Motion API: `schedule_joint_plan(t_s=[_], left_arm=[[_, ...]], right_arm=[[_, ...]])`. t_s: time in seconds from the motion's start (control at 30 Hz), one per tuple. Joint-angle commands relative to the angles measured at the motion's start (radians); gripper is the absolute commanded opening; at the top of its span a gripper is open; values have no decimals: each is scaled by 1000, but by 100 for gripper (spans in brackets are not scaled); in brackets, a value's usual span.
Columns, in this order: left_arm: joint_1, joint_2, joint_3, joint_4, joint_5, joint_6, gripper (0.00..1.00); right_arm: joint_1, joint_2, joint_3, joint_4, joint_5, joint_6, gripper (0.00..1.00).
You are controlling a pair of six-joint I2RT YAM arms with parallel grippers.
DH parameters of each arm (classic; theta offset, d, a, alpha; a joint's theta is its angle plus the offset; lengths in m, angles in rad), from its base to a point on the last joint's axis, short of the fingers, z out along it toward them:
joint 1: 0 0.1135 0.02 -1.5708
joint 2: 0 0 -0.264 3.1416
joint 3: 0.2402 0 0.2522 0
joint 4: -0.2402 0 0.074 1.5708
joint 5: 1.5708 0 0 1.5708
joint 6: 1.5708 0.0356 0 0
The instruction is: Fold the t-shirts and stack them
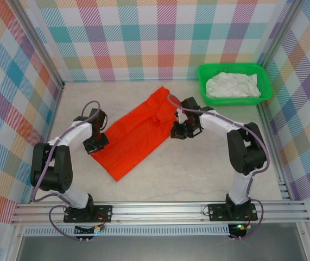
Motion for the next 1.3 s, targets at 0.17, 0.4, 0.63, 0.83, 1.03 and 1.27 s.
schedule_joint_plan(t_s=[0.17,0.4,0.63,0.83,1.03,1.27], left_arm=[[-34,35,-126,53,-6,-65,0],[-62,97,-147,88,5,-82,0],[-139,76,-195,108,32,-131,0],[-281,-10,-278,126,61,-231,1],[-425,-77,-351,169,103,-357,2],[-609,-99,-381,222,122,-525,3]], right_arm=[[43,88,131,-11,-29,28,9],[43,195,286,-66,38,50,13],[28,326,452,-156,157,69,14],[-10,429,569,-234,184,37,16],[-33,550,726,-306,181,-4,17],[-60,732,1038,-458,166,-82,18]])
